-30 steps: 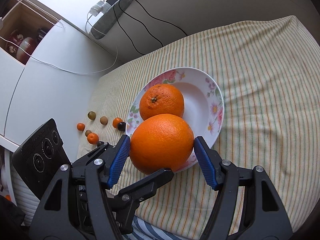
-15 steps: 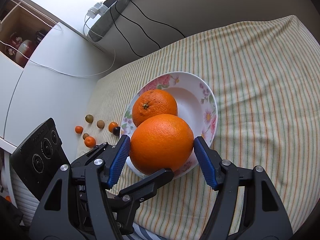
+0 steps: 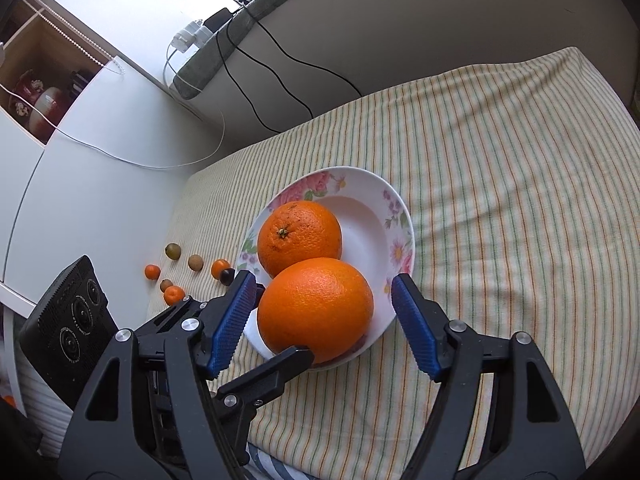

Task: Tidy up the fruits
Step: 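Open the right gripper and withdraw from the plate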

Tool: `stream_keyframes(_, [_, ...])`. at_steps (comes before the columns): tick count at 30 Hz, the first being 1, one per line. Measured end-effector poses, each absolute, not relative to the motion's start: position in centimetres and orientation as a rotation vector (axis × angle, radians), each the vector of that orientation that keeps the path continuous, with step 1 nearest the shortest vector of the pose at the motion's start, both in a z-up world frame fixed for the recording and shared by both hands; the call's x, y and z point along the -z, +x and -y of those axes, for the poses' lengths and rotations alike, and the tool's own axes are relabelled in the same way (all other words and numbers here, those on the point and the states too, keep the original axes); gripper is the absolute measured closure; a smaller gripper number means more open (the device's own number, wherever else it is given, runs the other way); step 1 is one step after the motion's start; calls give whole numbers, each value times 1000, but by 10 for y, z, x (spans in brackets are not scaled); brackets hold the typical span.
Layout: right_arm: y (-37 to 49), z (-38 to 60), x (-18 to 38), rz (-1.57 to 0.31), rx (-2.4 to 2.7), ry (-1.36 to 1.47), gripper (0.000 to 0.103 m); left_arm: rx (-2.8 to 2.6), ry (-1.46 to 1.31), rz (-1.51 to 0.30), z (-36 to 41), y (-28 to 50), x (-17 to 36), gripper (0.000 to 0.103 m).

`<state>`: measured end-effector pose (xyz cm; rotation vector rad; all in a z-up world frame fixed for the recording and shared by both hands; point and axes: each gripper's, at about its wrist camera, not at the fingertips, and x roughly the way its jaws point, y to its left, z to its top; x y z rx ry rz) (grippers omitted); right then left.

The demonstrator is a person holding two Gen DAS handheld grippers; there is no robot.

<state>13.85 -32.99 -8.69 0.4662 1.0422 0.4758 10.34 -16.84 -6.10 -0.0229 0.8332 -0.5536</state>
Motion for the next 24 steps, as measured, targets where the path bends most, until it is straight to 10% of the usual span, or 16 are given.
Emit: stream_keyframes(24, [102,281,53,-842,-478,197,28,409,-67,-765,80,72,54,39])
